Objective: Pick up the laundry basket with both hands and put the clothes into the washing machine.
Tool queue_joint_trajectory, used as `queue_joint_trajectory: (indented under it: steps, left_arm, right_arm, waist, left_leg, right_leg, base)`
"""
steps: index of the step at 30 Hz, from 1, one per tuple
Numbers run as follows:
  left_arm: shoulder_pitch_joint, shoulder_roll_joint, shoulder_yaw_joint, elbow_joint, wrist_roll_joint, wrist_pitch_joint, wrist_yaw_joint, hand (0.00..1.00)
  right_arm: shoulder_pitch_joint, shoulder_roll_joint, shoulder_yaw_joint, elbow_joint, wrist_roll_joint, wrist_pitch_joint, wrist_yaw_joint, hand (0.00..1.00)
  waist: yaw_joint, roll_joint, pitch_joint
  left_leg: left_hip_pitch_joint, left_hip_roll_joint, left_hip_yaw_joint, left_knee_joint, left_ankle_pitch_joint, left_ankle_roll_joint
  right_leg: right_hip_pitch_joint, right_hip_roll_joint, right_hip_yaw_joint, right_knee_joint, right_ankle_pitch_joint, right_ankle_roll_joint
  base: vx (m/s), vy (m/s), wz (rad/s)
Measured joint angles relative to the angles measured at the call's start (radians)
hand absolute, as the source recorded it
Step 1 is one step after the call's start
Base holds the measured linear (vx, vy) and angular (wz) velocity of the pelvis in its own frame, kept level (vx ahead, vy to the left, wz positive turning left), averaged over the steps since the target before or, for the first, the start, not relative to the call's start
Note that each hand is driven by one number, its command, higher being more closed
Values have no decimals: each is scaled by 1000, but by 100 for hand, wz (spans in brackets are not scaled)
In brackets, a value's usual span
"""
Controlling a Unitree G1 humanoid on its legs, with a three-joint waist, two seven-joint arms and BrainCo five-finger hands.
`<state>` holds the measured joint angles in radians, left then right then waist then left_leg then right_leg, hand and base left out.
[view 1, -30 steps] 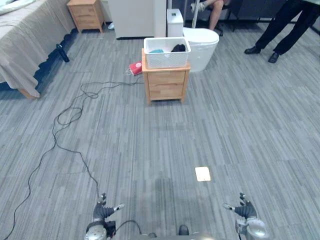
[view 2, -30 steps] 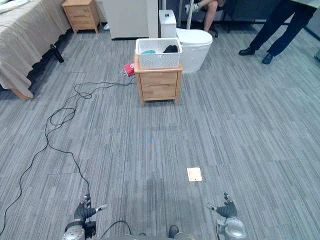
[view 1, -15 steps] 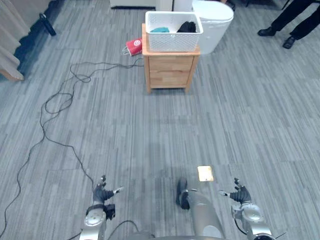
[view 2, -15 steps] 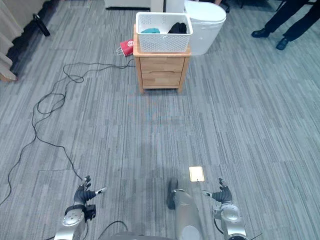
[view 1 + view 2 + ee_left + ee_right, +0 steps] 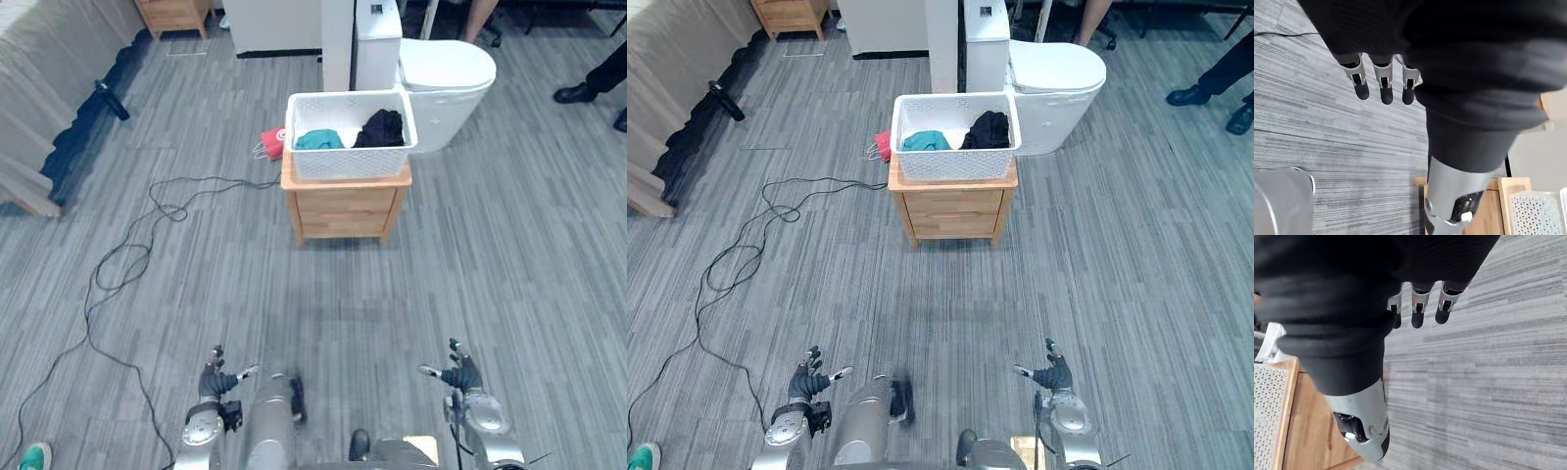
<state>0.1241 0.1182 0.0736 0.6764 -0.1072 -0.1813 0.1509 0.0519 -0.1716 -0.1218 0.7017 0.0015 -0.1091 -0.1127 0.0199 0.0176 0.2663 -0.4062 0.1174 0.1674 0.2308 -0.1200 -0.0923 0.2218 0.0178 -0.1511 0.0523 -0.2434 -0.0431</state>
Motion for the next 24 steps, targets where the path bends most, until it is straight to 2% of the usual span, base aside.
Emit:
queue_joint_trajectory:
  steps: [1,2,3,4,5,6,7,8,9,10,11,12,13,14,15,16,17,18,19,20,21,22,23,24]
  left_arm:
    - [7,0,-1,1,0,0,2,0]
    - [14,5,1,10,0,0,3,0]
    - [20,1,8,34,0,3,3,0]
    - [17,-5,5,42,0,3,1,0]
    - [15,-6,4,44,1,3,1,0]
    - [11,0,2,54,0,4,1,0]
    - [6,8,-4,63,1,5,1,0]
    - [6,14,-6,69,1,14,2,0]
    - [7,15,-5,69,1,17,3,0]
    - [6,20,-6,69,1,18,2,0]
    - [1,25,-5,68,1,17,2,0]
    - [-2,28,-4,68,1,16,2,0]
    - [-9,30,-3,68,0,16,2,0]
    - [-12,43,-1,69,1,16,2,0]
    - [-12,45,-1,71,1,16,2,0]
    - [-12,64,-2,72,1,16,2,0]
    - [-18,57,3,90,3,17,3,0]
    - [-17,41,9,100,2,20,3,0]
    - [3,26,18,98,2,18,2,0]
    - [13,11,23,93,2,18,2,0]
    - [18,-14,34,89,2,19,1,0]
    - [25,-25,42,86,1,19,2,0]
    - [33,-35,47,84,0,19,2,0]
    - [33,-42,48,83,-1,19,2,0]
  right_arm:
    - [2,-4,0,9,0,0,-2,0]
    - [1,-3,1,29,0,0,-2,0]
    - [18,1,-1,43,-2,2,-1,0]
    - [21,3,-9,51,-4,2,-1,0]
    - [27,18,-25,76,-8,5,-1,0]
    - [27,30,-25,90,-10,8,-1,0]
    - [27,37,-23,94,-11,8,0,0]
    - [23,43,-14,102,-12,10,1,0]
    - [24,44,-4,102,-12,10,1,0]
    - [20,44,19,96,-13,6,3,0]
    - [12,44,26,90,-15,2,6,0]
    - [7,44,25,89,-15,1,7,0]
    - [-2,43,25,90,-15,1,7,0]
    - [-6,43,24,90,-14,2,8,0]
    - [-8,40,23,89,-14,2,8,0]
    - [3,35,21,89,-14,3,7,0]
    - [28,23,20,98,-15,4,6,0]
    - [23,12,21,109,-15,12,7,0]
    - [28,14,22,100,-18,19,8,0]
    - [33,13,22,81,-22,20,8,0]
    - [48,13,22,47,-24,20,7,0]
    - [55,14,22,34,-24,20,6,0]
    - [65,21,19,18,-22,19,2,0]
    - [69,28,12,17,-20,18,-2,0]
  waist:
    - [0,1,-3]
    - [9,-8,-13]
    - [21,-35,-48]
    - [16,-48,-59]
    - [6,-79,-68]
    - [-17,-97,-68]
    - [-29,-103,-68]
    - [-39,-101,-66]
    - [-39,-98,-63]
    - [-42,-84,-63]
    - [-42,-62,-61]
    - [-44,-51,-58]
    - [-48,-43,-56]
    - [-57,-41,-55]
    - [-62,-53,-63]
    - [-63,-67,-67]
    - [-62,-75,-65]
    - [-59,-53,-67]
    - [-57,-47,-74]
    - [-56,-36,-72]
    - [-55,-16,-70]
    - [-51,-9,-70]
    - [-43,-8,-71]
    - [-35,-12,-73]
  left_leg:
    - [-2,-2,-4,-50,7,-9]
    - [-7,-10,-19,-18,93,18]
    - [-19,-45,-26,28,156,63]
    - [-16,-61,-23,65,166,85]
    - [7,-85,-13,112,110,127]
    - [51,-114,-11,137,55,142]
    - [81,-124,-8,148,31,151]
    - [162,-130,-3,157,-14,163]
    - [207,-130,2,150,-24,168]
    - [296,-123,4,109,-28,172]
    - [379,-105,3,53,-28,172]
    - [411,-95,2,29,-28,172]
    - [453,-83,2,-1,-28,172]
    - [478,-80,0,-16,-34,161]
    - [488,-77,-1,-18,-47,140]
    - [510,-86,0,-14,-88,79]
    - [531,-88,-13,12,-144,52]
    - [544,-64,-23,35,-158,46]
    - [516,-42,-30,136,-161,34]
    - [465,-14,-30,272,-161,25]
    - [395,33,-30,470,-124,-31]
    - [365,62,-33,547,-104,-44]
    - [333,97,-22,633,-109,-44]
    - [316,110,-6,627,-117,-31]
  right_leg:
    - [16,2,14,-7,-13,20]
    - [41,-15,35,1,-45,33]
    - [29,-59,55,66,-80,80]
    - [-7,-89,67,181,-97,109]
    - [-91,-131,77,408,-88,131]
    - [-195,-180,79,693,20,209]
    - [-239,-201,81,824,91,218]
    - [-308,-233,66,1004,65,169]
    - [-330,-242,59,1044,50,145]
    - [-373,-245,22,1056,26,111]
    - [-415,-227,-23,986,-7,97]
    - [-430,-211,-42,922,-18,91]
    - [-469,-185,-58,772,-30,98]
    - [-502,-167,-61,585,-18,102]
    - [-506,-154,-53,473,7,112]
    - [-505,-129,-19,261,134,98]
    - [-508,-120,12,261,272,37]
    - [-510,-106,-3,298,259,34]
    - [-497,-104,-7,318,198,27]
    - [-475,-93,-15,322,165,23]
    - [-434,-68,-23,321,137,6]
    - [-412,-58,-28,319,125,-1]
    - [-363,-48,-37,310,108,-10]
    - [-322,-49,-40,281,106,-11]
  base:
    - [482,157,-65]
    - [625,247,-73]
    - [659,261,-62]
    - [985,353,-34]
    - [857,284,-2]
    - [710,228,13]
    - [536,152,21]
    - [398,96,6]
    - [735,175,-12]
    - [673,129,-21]
    - [639,101,-14]
    - [478,14,0]
    - [452,-39,16]
    - [444,-66,27]
    - [448,-104,45]
    - [451,-122,55]
    - [441,-137,39]
    - [458,-159,17]
    - [453,-190,-3]
    - [545,-235,4]
    - [425,-194,1]
    - [394,-156,-6]
    - [439,-123,-5]
    - [363,-96,-3]
